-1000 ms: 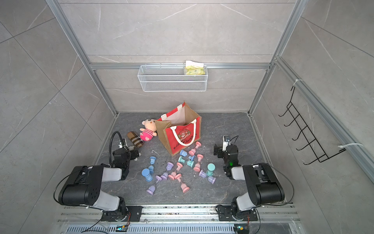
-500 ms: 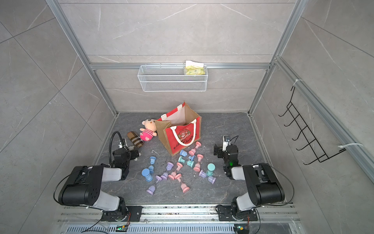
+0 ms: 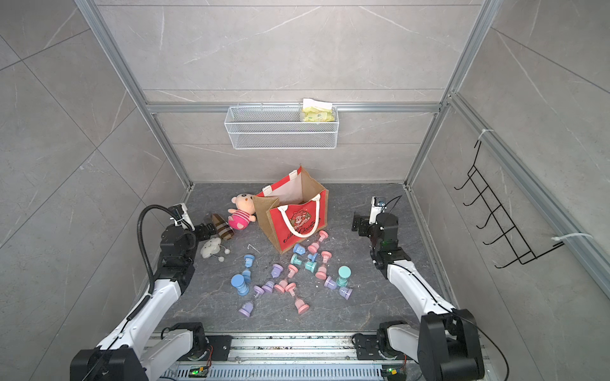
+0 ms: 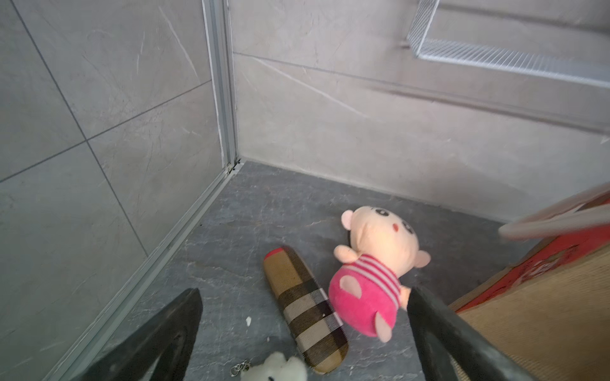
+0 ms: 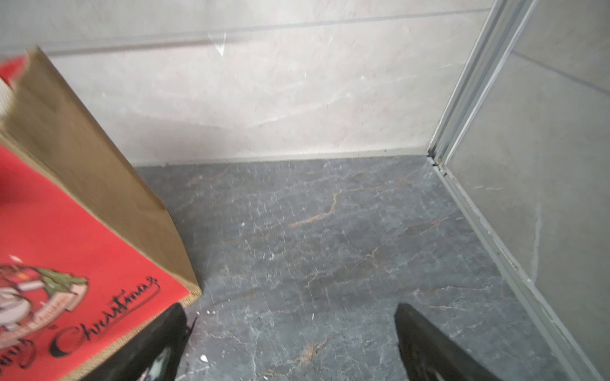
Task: Put the hourglass into the canvas bag
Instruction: Adjust the canvas bag at the center of the board.
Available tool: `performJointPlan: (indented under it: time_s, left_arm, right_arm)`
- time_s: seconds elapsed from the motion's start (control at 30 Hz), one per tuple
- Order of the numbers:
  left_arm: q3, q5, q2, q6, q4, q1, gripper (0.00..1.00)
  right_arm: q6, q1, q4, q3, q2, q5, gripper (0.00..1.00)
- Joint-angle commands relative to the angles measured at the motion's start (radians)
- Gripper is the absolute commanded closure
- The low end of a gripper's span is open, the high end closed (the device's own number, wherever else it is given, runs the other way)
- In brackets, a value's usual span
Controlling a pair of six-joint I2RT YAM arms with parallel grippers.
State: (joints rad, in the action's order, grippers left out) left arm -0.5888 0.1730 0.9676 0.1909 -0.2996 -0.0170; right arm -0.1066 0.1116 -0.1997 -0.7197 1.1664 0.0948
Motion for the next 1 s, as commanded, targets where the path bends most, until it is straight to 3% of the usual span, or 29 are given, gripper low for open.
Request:
performJointPlan:
  time_s: [0.0, 0.07, 0.2, 0.43, 0.57, 0.63, 0.83, 0.97]
  left_arm:
    - [-0.085, -0.040, -0.060, 0.189, 0.179, 0.004, 0.00]
    - [-0.095, -0.052, -0.096, 0.240, 0.179, 0.003, 0.00]
    - [-0.104, 0.046, -0.177, 0.441, 0.287, 0.005, 0.00]
    - [-0.258, -0.167, -0.093, 0.582, 0.557, 0.003, 0.00]
    - [-0.286, -0.319, -0.022, 0.686, 0.595, -0.026, 0.00]
    - [-0.309, -0.306, 0.007, 0.682, 0.606, -0.096, 0.00]
    - [-0.483, -0.072, 0.161, 0.620, 0.699, -0.422, 0.00]
    - [-0.641, 0.001, 0.312, 0.577, 0.756, -0.547, 0.00]
  right_arm:
    - [-0.160, -0.006, 0.282, -0.085, -0.061, 0.087, 0.01]
    - [-0.247, -0.012, 0.358, -0.109, -0.099, 0.140, 0.01]
    - [-0.306, -0.021, 0.460, -0.140, -0.140, 0.153, 0.01]
    - [-0.326, -0.012, 0.604, -0.223, -0.091, -0.059, 0.01]
    - [-0.334, 0.071, 0.690, -0.255, -0.094, -0.047, 0.01]
    - [-0.344, 0.130, 0.718, -0.259, -0.098, -0.028, 0.01]
    - [-0.373, 0.355, 0.790, -0.303, -0.083, 0.070, 0.01]
    - [-0.401, 0.466, 0.805, -0.316, -0.056, 0.092, 0.01]
